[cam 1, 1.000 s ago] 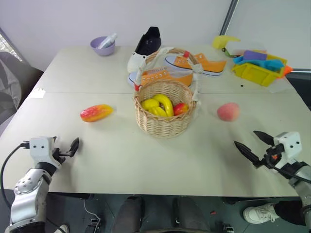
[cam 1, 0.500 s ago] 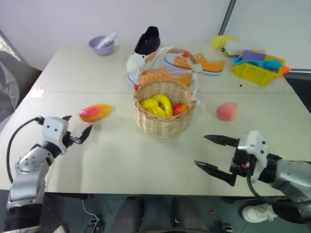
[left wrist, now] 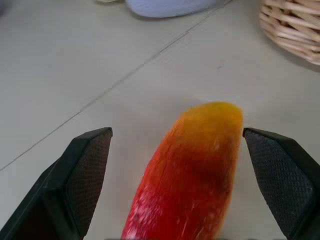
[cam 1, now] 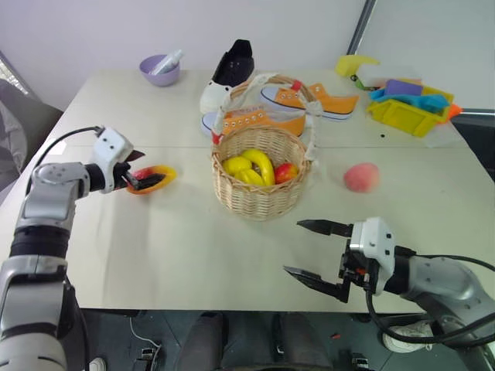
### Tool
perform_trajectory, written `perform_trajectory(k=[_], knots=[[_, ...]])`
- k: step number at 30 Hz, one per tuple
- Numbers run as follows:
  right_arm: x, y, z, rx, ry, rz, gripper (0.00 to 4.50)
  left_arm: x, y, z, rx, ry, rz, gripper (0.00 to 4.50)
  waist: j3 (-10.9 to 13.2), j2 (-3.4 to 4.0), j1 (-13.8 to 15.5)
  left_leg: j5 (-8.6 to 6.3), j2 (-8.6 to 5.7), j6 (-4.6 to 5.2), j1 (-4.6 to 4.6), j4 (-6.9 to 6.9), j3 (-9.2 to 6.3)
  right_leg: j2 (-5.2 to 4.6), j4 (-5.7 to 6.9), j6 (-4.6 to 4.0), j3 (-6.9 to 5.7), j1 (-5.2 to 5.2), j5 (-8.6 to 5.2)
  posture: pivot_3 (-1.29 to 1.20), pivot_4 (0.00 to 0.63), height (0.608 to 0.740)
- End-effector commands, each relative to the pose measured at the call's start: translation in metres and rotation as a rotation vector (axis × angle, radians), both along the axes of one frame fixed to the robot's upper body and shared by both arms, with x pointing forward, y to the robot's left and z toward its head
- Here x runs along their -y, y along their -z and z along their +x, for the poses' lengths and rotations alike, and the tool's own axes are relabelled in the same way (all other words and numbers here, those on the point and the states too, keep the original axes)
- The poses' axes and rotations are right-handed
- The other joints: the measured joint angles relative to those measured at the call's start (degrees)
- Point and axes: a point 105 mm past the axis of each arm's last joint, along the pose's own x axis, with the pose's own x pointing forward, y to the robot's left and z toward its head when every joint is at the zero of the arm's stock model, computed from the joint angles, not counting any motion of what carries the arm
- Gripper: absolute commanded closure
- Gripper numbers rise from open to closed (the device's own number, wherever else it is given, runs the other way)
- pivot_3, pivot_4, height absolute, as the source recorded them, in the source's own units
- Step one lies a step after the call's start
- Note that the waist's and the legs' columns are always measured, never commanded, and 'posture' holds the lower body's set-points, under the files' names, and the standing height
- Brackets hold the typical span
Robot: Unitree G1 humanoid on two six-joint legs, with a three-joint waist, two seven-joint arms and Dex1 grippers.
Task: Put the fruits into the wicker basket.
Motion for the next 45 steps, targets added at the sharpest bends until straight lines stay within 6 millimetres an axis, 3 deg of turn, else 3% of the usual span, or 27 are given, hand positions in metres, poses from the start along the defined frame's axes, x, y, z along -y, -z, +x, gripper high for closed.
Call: perform_trajectory(k=[1,8,11,13,15,17,19,21,23,25,29,35,38,42,45], knots=[[-0.008,-0.003,-0.007,0.043,-0.023,0.013,0.03,-0.005,0.003,0.002,-0.039,0.034,0.074,0.03,0.01,-0.02,-0.47,0.0,-0.01,0.0,0.0,0.0,0.0,0.03,0.01,0.0,0.0,-0.02,0.0,0.0,0.15,0.721],[-0.012,-0.004,-0.01,0.055,-0.002,0.019,0.03,-0.014,0.009,0.006,-0.076,0.049,0.159,0.03,0.08,-0.14,-0.76,0.0,0.04,0.01,0.0,0.04,-0.03,0.05,0.13,0.0,0.01,-0.04,0.0,0.0,0.15,0.721],[-0.014,-0.005,-0.009,0.061,0.003,0.019,0.0,-0.016,0.012,0.004,-0.086,0.056,0.155,0.78,0.08,-0.14,-0.79,0.0,0.05,0.01,0.0,0.05,-0.04,0.04,0.12,0.0,0.01,-0.03,0.0,0.0,0.15,0.721],[-0.014,-0.006,-0.007,0.069,0.007,0.015,0.0,-0.02,0.015,0.003,-0.09,0.039,0.159,1.87,0.08,-0.14,-0.77,0.0,0.05,0.01,0.0,0.06,-0.04,0.04,0.13,0.01,0.01,-0.04,0.0,0.0,0.15,0.721],[-0.014,-0.008,-0.005,0.076,0.012,0.014,0.0,-0.024,0.015,0.002,-0.086,0.021,0.165,2.43,0.08,-0.14,-0.78,0.0,0.05,0.01,0.0,0.06,-0.04,0.04,0.13,0.01,0.01,-0.03,0.0,0.0,0.15,0.721],[-0.013,-0.009,-0.004,0.082,0.015,0.009,0.0,-0.028,0.009,0.001,-0.067,-0.001,0.11,2.43,0.08,-0.14,-0.92,0.0,0.05,0.01,0.0,0.08,-0.04,0.04,0.16,0.01,0.01,-0.04,0.0,0.0,0.15,0.721],[-0.01,-0.012,0.0,0.097,0.028,-0.002,0.0,-0.027,-0.01,-0.003,-0.038,-0.002,-0.028,2.43,0.09,-0.16,-1.07,0.0,0.06,0.01,0.0,0.08,-0.04,0.04,0.2,0.01,0.02,-0.07,0.0,0.0,0.15,0.721],[-0.006,-0.014,0.004,0.105,0.043,-0.005,0.0,-0.017,-0.025,-0.012,-0.014,0.055,-0.097,2.43,0.1,-0.18,-1.02,0.0,0.09,0.01,-0.01,0.07,-0.05,0.04,0.23,0.01,0.02,-0.09,0.0,0.0,0.15,0.721],[-0.001,-0.018,0.009,0.117,0.06,-0.016,0.0,0.018,-0.05,-0.029,0.021,0.186,-0.239,2.43,0.11,-0.18,-0.91,0.0,0.11,0.0,-0.02,0.07,-0.05,0.03,0.23,0.01,0.03,-0.09,0.0,0.0,0.15,0.721],[0.006,-0.022,0.015,0.132,0.08,-0.029,0.0,0.067,-0.074,-0.059,0.036,0.366,-0.359,2.43,0.14,-0.21,-0.51,0.02,0.1,-0.03,-0.04,0.12,-0.06,-0.06,0.21,0.01,0.11,-0.04,0.0,0.0,0.15,0.721],[0.012,-0.028,0.022,0.144,0.103,-0.036,0.0,0.13,-0.082,-0.088,0.084,0.507,-0.373,2.43,0.13,-0.2,0.44,0.04,0.01,-0.06,-0.03,0.23,-0.04,-0.35,0.04,0.01,0.12,0.13,0.01,0.0,0.15,0.721],[0.013,-0.035,0.027,0.161,0.118,-0.037,0.0,0.198,-0.097,-0.049,0.319,0.342,-0.341,2.43,0.15,-0.23,0.68,0.05,-0.04,-0.07,0.03,0.34,-0.08,-0.06,0.09,0.11,0.11,0.2,0.08,0.0,0.15,0.721],[0.014,-0.038,0.03,0.172,0.136,-0.038,0.0,0.215,-0.1,-0.035,0.355,0.284,-0.36,2.43,0.15,-0.23,0.48,0.05,-0.05,-0.07,0.02,0.39,-0.03,-0.03,0.08,0.17,0.12,0.2,0.12,0.0,0.15,0.721],[0.015,-0.037,0.03,0.17,0.153,-0.039,0.0,0.228,-0.094,-0.033,0.351,0.331,-0.346,2.43,0.15,-0.21,-0.03,0.05,-0.02,-0.07,0.02,0.34,0.02,0.05,0.11,0.19,0.18,0.08,0.12,0.0,0.15,0.721],[0.022,-0.037,0.036,0.178,0.205,-0.047,0.0,0.23,-0.092,-0.034,0.344,0.352,-0.356,0.91,0.15,-0.21,0.3,0.06,0.02,-0.07,0.02,0.3,-0.01,0.09,0.12,0.18,0.18,0.05,0.12,0.0,0.15,0.721]])
